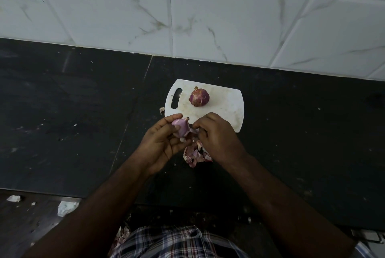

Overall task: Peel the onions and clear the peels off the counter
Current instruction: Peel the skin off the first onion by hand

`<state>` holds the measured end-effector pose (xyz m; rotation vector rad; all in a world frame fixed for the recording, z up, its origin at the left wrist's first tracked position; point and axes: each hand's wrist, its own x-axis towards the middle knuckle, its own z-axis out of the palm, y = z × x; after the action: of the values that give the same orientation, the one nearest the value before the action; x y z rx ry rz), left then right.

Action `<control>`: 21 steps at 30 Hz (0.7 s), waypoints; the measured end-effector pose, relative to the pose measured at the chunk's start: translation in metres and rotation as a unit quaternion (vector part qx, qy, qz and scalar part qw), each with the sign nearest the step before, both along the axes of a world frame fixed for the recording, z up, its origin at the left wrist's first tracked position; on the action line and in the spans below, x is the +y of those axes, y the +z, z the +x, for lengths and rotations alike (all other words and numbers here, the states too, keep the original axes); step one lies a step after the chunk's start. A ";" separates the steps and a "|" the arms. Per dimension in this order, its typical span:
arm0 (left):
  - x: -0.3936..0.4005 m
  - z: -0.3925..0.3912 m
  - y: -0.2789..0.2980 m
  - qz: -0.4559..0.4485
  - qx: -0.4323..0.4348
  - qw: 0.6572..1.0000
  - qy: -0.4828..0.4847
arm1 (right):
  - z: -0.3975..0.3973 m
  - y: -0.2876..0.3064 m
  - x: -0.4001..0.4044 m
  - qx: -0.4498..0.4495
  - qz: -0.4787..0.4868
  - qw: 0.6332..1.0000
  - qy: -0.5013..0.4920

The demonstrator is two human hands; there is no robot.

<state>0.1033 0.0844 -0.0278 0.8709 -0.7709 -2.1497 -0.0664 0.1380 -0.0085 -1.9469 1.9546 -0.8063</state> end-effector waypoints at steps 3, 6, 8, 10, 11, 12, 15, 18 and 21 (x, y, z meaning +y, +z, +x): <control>-0.001 0.002 0.001 -0.021 -0.050 0.998 -0.016 | -0.003 0.003 0.000 -0.098 -0.001 0.995 -0.004; -0.002 0.002 0.000 -0.007 -0.050 0.999 -0.015 | -0.003 0.005 0.003 -0.190 0.030 0.981 0.027; -0.003 0.000 0.001 0.019 -0.031 0.999 -0.019 | -0.002 0.001 0.003 -0.197 0.025 0.979 0.037; -0.003 -0.002 0.001 0.028 -0.027 0.999 -0.034 | 0.000 -0.002 0.003 -0.185 -0.011 0.982 0.021; -0.003 -0.004 0.001 0.029 -0.026 0.998 -0.041 | 0.000 -0.003 0.003 -0.184 -0.026 0.982 0.012; -0.004 -0.004 0.002 0.029 -0.024 0.998 -0.048 | 0.000 -0.003 0.003 -0.186 -0.034 0.982 0.006; -0.005 -0.004 0.003 0.031 -0.027 0.997 -0.063 | -0.002 -0.002 0.003 -0.184 -0.026 0.982 0.008; -0.004 -0.005 0.005 0.022 -0.030 0.997 -0.067 | -0.003 -0.003 0.002 -0.167 -0.023 0.985 0.021; -0.004 -0.007 0.008 0.022 -0.024 0.998 -0.053 | -0.005 -0.008 -0.001 -0.154 -0.020 0.988 0.026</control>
<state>0.0967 0.0808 -0.0203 0.9260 -0.8142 -2.2538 -0.0713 0.1372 -0.0160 -1.7619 1.7131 -1.0679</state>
